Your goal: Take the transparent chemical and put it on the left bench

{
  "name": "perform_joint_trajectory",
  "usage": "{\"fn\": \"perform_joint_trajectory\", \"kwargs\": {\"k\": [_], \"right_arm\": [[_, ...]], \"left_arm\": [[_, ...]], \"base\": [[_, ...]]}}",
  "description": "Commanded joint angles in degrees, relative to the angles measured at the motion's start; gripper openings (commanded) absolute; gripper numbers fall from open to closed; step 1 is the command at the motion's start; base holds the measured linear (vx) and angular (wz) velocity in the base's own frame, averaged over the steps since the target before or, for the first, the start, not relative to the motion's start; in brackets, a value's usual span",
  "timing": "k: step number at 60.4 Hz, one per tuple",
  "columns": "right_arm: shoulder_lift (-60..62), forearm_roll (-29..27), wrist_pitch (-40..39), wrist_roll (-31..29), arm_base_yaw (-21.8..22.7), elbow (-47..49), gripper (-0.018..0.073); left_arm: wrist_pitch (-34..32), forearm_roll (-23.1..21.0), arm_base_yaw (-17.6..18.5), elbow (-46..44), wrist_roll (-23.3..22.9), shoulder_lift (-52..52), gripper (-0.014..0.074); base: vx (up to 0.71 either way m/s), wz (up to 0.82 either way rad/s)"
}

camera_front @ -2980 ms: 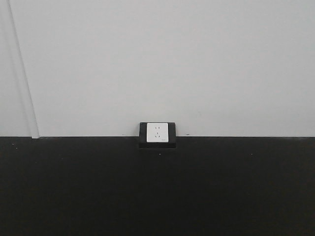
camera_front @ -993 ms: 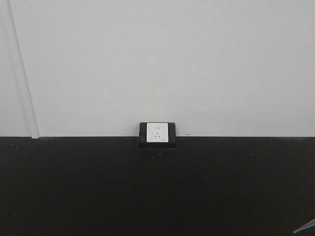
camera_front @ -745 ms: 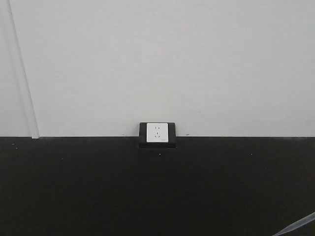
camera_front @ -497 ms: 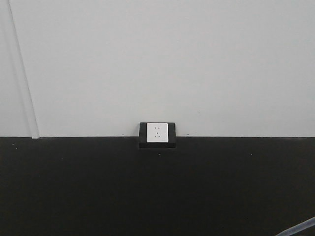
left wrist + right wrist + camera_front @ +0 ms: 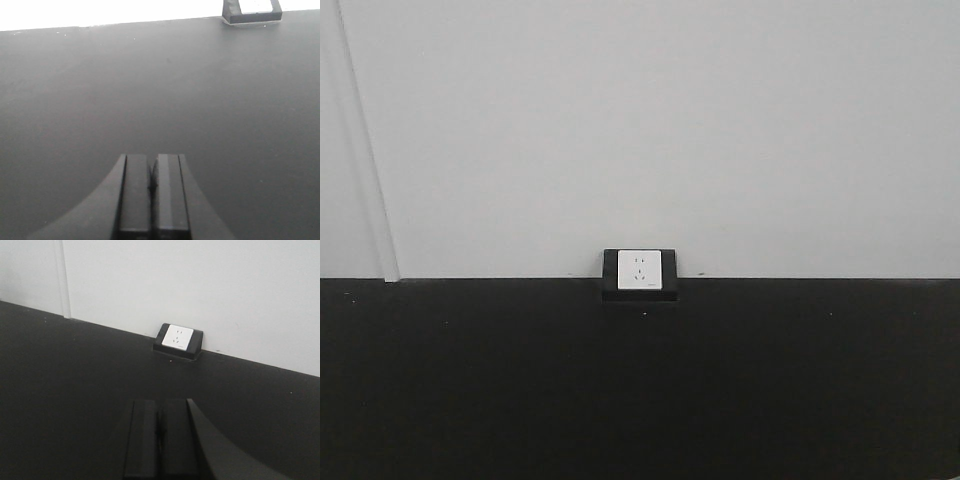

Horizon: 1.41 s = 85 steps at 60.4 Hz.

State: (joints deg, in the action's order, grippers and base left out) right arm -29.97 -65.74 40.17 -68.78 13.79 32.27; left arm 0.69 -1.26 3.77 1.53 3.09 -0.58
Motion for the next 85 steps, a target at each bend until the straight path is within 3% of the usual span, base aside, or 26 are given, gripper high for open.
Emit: {"fn": "perform_joint_trajectory", "kwargs": {"k": [1,85], "right_arm": [[-0.2,-3.1,-2.2,-0.6,0.5,1.5,0.0010],[-0.2,-3.3,-2.0,-0.5,0.5,1.5,0.0010]], "left_arm": [[-4.5,0.0,0.1,0.9,-0.4,-1.1,-0.0003],[-4.5,0.0,0.1,0.9,-0.4,-1.1,-0.0003]], "base": [[0.00,0.00],[0.00,0.00]]}}
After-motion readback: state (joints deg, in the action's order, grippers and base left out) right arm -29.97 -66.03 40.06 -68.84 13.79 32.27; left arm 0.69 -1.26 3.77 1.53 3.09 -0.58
